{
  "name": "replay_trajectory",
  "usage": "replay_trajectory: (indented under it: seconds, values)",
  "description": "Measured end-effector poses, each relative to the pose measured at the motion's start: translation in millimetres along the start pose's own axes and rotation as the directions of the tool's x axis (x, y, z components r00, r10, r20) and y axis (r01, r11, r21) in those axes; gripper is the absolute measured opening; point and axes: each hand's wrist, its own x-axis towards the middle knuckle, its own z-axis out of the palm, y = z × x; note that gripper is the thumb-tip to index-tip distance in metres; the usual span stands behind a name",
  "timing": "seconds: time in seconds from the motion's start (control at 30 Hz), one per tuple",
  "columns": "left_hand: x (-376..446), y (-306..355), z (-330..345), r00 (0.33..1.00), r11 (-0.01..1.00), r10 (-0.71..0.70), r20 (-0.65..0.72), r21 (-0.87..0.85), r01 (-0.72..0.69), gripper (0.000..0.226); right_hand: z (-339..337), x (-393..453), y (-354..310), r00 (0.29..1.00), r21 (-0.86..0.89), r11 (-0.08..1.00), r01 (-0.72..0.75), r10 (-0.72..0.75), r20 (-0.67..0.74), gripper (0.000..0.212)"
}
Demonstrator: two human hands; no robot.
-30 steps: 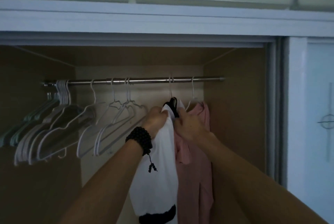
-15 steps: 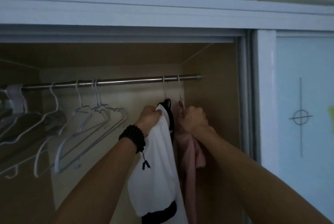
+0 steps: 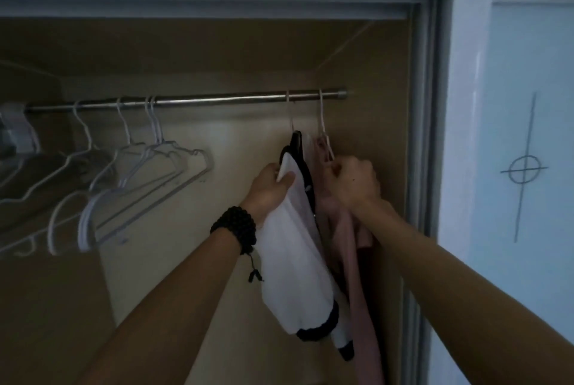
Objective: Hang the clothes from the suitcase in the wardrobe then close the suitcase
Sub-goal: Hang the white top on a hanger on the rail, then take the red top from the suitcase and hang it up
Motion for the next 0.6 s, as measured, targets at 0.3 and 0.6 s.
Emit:
replay_trajectory:
  seconds: [0.3,0.6]
  values:
    - [-162,-32,-60,0.998,0.944,-0.065,0.012,0.326,0.058,0.065,6,-87,-53,0.992,-0.116,0.987,0.108,-0.114,-0.050,0.029]
    - [-474,-67,-201,0.898,0.684,-0.357,-0.257,0.583,0.439,0.053,89,-318,-153,0.590,0.423,0.824,0.378,-0.566,0.575,0.017]
